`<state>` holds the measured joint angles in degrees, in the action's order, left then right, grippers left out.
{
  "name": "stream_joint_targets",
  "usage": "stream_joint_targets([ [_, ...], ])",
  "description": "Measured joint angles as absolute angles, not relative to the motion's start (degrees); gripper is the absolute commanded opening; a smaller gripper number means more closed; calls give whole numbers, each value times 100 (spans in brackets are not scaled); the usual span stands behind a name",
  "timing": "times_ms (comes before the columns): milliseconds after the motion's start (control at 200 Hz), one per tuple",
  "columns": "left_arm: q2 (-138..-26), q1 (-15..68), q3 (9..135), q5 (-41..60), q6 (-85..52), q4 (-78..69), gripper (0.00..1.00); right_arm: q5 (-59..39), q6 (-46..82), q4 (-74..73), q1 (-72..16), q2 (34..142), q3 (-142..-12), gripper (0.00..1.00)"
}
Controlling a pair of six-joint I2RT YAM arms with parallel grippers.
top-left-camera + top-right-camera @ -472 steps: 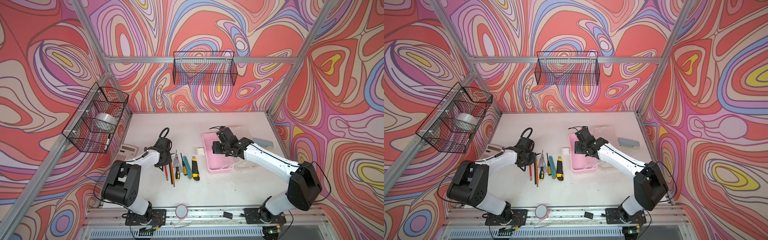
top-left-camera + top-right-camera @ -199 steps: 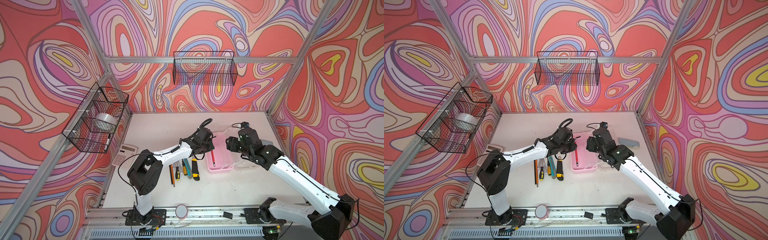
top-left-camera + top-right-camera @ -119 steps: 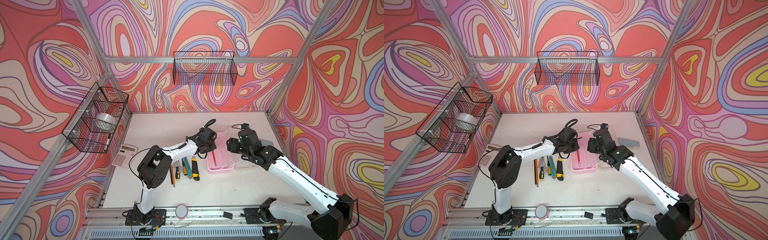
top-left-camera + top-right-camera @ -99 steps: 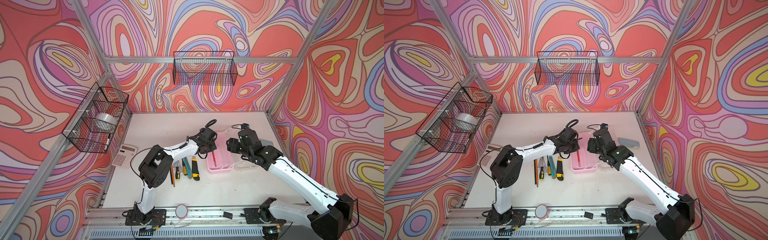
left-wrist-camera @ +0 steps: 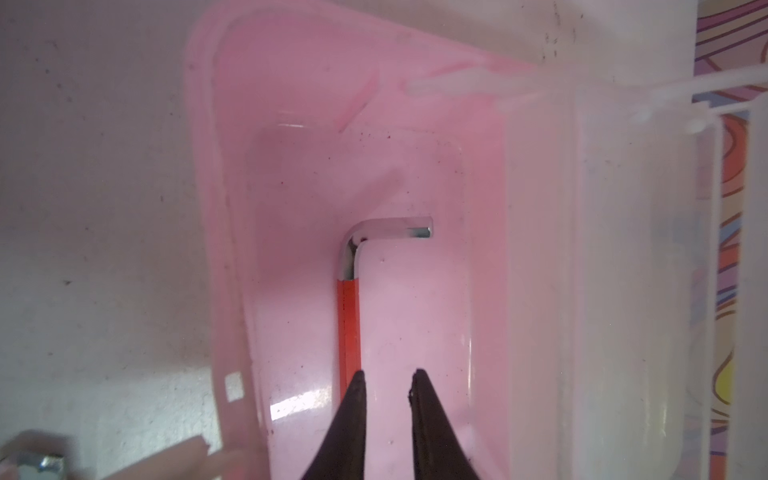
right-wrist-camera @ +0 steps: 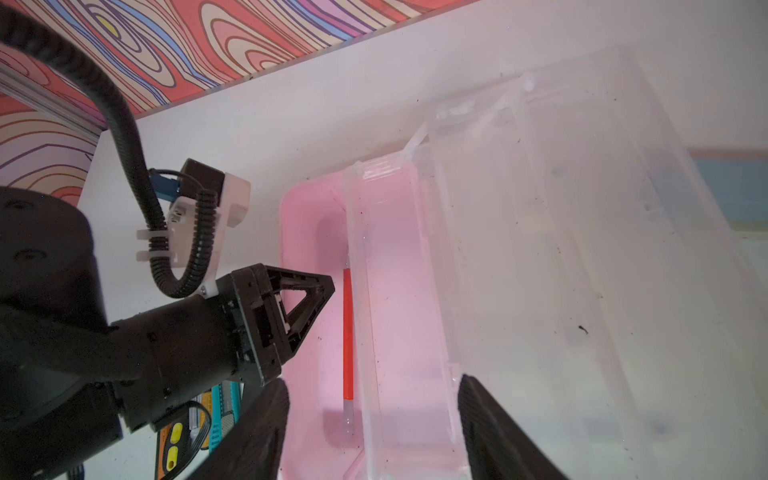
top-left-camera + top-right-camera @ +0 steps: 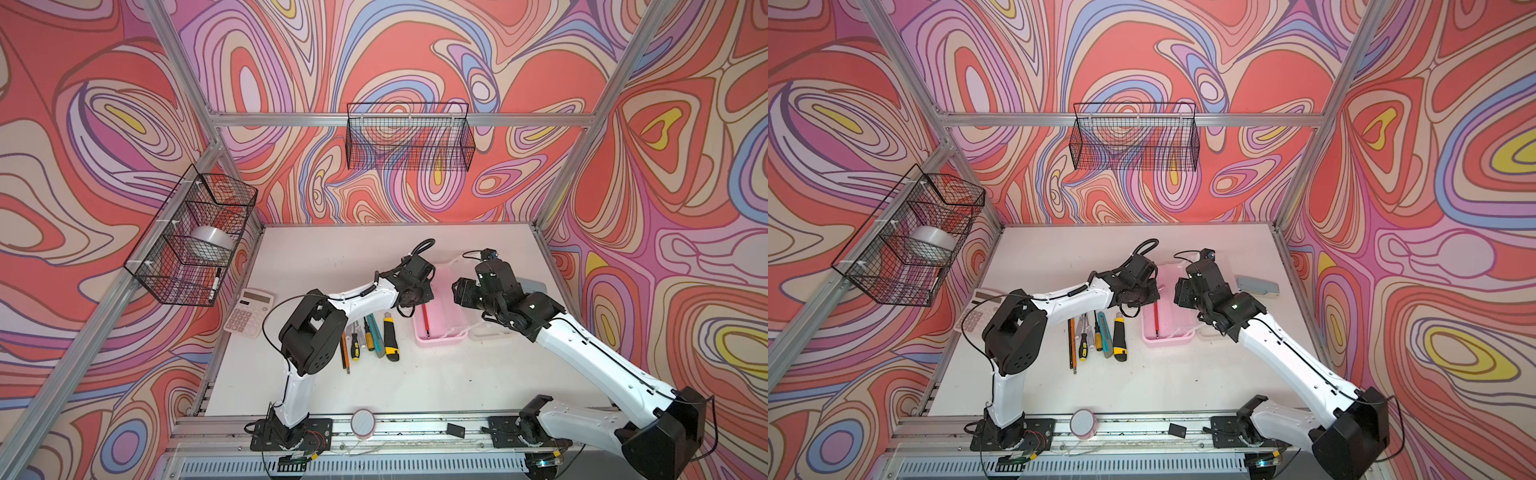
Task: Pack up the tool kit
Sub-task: 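Lower the red hex key into the pink box and open the left gripper, then draw the left gripper back from the box to the tool row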
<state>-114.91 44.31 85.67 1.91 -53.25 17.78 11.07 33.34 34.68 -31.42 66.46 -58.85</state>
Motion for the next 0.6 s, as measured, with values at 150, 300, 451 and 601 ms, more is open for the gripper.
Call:
stream_joint_targets([
  [150,-11472,4431,8678,172,-5122,1787,25,1059,3312,3420,-3142,6665,-5894,67],
  [300,-11244,4431,8678,-21,-4724,2003,36,950,3242,3424,-3142,6713,-5913,67],
  [451,-10261,4431,8374,-395,-4178,2220,47,740,3181,3406,-3142,6729,-5968,66],
  [601,-8715,4394,7581,-803,-3795,2499,48,375,3214,3253,-3155,6726,-5975,63],
])
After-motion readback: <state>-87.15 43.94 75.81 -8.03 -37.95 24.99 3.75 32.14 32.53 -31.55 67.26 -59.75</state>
